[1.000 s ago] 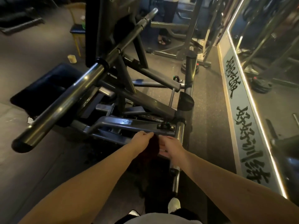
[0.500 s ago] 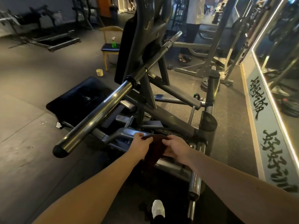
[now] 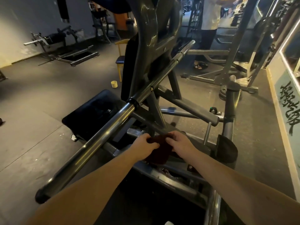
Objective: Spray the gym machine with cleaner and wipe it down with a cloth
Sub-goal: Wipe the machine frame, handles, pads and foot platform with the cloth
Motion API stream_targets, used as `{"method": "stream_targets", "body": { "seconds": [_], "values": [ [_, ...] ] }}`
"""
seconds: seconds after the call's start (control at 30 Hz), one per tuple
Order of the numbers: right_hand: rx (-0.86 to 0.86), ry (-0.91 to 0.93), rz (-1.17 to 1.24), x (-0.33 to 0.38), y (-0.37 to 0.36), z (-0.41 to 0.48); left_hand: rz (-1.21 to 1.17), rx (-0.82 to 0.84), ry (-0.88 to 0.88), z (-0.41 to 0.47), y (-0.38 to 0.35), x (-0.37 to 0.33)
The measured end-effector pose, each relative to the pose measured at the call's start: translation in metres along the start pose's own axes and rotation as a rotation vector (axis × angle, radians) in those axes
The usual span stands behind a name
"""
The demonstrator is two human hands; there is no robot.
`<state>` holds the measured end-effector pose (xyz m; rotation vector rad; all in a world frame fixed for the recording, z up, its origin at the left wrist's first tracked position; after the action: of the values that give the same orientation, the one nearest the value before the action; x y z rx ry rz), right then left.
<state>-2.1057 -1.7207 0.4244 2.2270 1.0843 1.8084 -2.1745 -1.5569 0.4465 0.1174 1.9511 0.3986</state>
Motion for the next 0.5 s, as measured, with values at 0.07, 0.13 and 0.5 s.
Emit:
{"method": "stream_targets", "body": {
  "seconds": [0.07,0.13,0.5],
  "values": [
    [-0.011,0.003,-0.018,0.002,0.002,0.021,0.053,-0.020,-0.024,0.010,0.003,-0.014],
    [0.002,-0.069,-0.006,0.011,0.002,0.029,0.109,-0.062,-0.048,0.018,0.008,-0.026],
    [0.372,-0.350,0.745,0.074,-0.064,0.027,0.127,-0.113,-0.210,-0.035,0.071,-0.055]
  ]
}}
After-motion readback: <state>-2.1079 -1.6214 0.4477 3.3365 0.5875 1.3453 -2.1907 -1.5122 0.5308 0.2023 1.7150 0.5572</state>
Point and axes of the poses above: each hand's wrist, its own z-axis towards the middle knuckle, its own y-axis out of the back of the hand, x = y × z, the point moved 6 cm from there along z, towards the middle knuckle, and after that the axes turned 11 degrees about -z, right-handed, at the moved point
